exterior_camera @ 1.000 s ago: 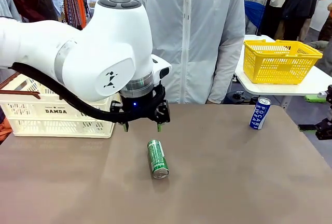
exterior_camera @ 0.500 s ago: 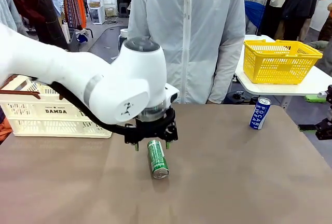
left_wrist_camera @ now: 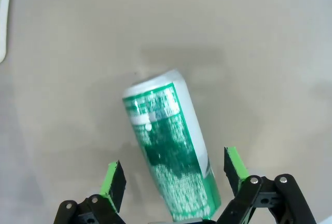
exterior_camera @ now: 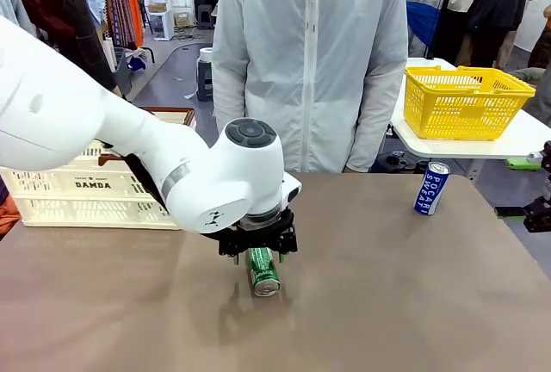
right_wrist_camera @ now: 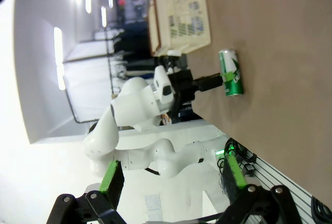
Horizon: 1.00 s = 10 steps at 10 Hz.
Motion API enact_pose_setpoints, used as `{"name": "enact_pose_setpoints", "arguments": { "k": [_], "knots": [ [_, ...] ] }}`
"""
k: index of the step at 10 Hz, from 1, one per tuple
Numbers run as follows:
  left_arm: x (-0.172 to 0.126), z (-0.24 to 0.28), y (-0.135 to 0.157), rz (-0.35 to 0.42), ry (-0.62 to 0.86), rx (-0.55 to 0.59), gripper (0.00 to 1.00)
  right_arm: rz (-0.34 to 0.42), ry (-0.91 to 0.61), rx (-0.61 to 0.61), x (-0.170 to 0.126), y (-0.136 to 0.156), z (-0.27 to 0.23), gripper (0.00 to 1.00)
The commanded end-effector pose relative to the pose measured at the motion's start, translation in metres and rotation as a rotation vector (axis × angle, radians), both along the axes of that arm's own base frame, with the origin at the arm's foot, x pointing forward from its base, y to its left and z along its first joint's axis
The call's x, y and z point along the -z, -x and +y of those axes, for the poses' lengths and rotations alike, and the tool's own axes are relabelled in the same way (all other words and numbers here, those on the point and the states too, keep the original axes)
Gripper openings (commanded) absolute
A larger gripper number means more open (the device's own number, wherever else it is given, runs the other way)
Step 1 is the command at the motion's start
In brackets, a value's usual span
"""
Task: Place the drinks into the Shopping basket.
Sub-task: Pick up one drink and place it into the Shopping basket.
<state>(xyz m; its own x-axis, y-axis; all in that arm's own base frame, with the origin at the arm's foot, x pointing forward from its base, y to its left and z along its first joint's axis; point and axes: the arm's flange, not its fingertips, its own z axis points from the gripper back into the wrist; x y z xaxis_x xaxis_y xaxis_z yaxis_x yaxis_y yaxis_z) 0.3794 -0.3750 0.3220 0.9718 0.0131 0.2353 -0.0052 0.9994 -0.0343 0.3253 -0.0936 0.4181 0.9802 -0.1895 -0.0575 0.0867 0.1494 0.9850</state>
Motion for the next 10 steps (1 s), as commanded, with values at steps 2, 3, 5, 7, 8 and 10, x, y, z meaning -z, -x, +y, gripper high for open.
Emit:
{"name": "enact_pose_setpoints", "arguments": {
  "k": [2, 3, 5, 7, 8, 10],
  "knots": [
    [0.018, -0.014, -0.012, -0.072, 0.007, -0.033, 1.0, -0.016, -0.014, 0.005, -0.003, -0.002, 0.0, 1.0],
    [0.021, -0.014, -0.014, -0.067, 0.019, -0.038, 1.0, -0.016, -0.014, 0.005, -0.003, -0.002, 0.0, 1.0],
    [0.024, -0.012, -0.017, -0.049, 0.011, -0.049, 1.0, -0.016, -0.014, 0.005, -0.003, -0.002, 0.0, 1.0],
    [0.023, -0.011, -0.018, -0.045, 0.0, -0.048, 0.27, -0.016, -0.014, 0.005, -0.003, -0.002, 0.0, 1.0],
    [0.023, -0.011, -0.018, -0.046, -0.003, -0.048, 0.0, -0.016, -0.014, 0.005, -0.003, -0.002, 0.0, 1.0],
    [0.022, -0.01, -0.019, -0.051, -0.005, -0.05, 0.0, -0.016, -0.014, 0.005, -0.003, -0.002, 0.0, 1.0]
  ]
}}
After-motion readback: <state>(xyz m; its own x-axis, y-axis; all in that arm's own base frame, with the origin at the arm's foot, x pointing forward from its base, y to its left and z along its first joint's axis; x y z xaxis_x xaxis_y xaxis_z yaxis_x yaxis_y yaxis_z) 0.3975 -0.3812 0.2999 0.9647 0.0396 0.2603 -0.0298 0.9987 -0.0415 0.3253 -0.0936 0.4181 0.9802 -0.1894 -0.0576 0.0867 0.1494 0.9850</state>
